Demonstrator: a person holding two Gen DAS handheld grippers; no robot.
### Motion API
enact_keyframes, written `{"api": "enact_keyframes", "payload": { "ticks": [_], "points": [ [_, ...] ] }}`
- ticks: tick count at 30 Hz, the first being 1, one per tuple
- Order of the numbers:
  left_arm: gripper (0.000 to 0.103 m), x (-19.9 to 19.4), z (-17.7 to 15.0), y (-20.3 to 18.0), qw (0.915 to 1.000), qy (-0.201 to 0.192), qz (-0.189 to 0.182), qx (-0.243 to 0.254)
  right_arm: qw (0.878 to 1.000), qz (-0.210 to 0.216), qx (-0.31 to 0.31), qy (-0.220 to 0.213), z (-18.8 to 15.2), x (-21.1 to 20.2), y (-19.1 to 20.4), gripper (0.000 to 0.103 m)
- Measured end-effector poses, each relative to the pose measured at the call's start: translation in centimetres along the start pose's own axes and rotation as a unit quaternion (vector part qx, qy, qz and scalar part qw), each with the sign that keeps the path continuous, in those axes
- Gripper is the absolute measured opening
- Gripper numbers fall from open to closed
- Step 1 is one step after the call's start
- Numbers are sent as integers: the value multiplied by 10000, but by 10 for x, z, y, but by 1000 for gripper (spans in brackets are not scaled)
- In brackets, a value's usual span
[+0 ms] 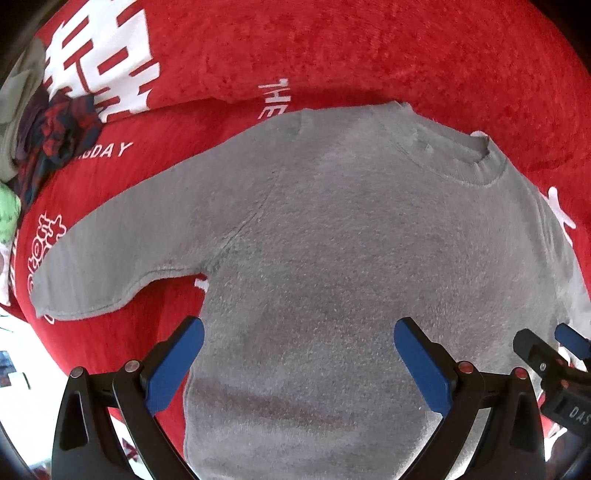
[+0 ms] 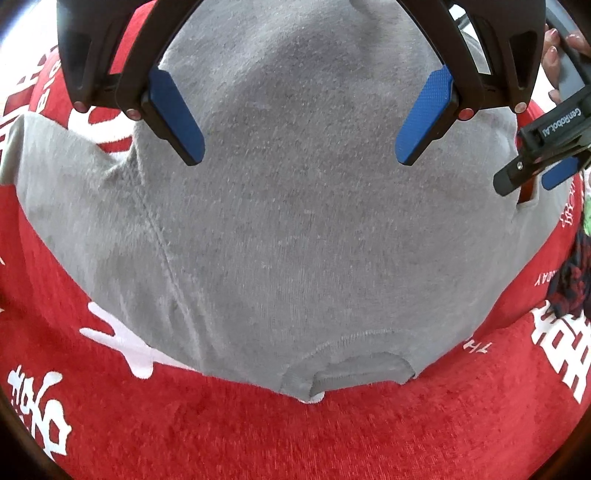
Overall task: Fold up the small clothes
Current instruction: 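Grasp the sleeve cuff of the grey sweater with the left gripper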
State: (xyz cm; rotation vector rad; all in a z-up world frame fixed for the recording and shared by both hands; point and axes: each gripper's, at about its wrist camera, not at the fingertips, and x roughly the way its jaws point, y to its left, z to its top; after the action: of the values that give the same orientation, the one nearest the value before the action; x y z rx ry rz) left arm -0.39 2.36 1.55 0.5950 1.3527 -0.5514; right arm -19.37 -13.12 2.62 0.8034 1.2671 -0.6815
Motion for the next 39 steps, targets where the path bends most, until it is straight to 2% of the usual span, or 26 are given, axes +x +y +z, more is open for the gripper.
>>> {"api": "enact_keyframes", "payload": {
  "ticks": [9, 16, 19, 24, 27, 30, 31, 33, 39],
  "points": [
    [103, 11, -8, 33, 9992, 95, -247, -292, 9998, -27, -60, -183, 3, -9, 17, 103],
    [103, 16, -15, 79, 9926, 31, -922, -787, 9993, 52, -256, -271, -8, -19, 51, 103],
    [103, 24, -22, 115, 9811, -19, -1398, -1339, 9990, 96, -390, -214, -14, -17, 70, 103],
    [103, 43, -42, 178, 9565, -110, -1800, -2293, 9969, 272, -735, -110, -29, -12, 106, 103],
    [103, 60, -52, 216, 9305, -192, -2124, -2979, 9947, 394, -950, -63, -35, -3, 129, 103],
    [103, 74, -51, 234, 9096, -237, -2377, -3400, 9925, 528, -1102, 2, -40, 3, 148, 103],
    [103, 79, -49, 240, 9001, -286, -2495, -3559, 9917, 569, -1154, 12, -43, 5, 154, 103],
    [103, 78, -44, 249, 8908, -454, -2591, -3706, 9903, 624, -1243, 13, -45, 5, 163, 103],
    [103, 66, -38, 308, 8863, -1132, -2074, -3983, 9871, 705, -1434, -30, -51, 1, 182, 103]
  ]
}}
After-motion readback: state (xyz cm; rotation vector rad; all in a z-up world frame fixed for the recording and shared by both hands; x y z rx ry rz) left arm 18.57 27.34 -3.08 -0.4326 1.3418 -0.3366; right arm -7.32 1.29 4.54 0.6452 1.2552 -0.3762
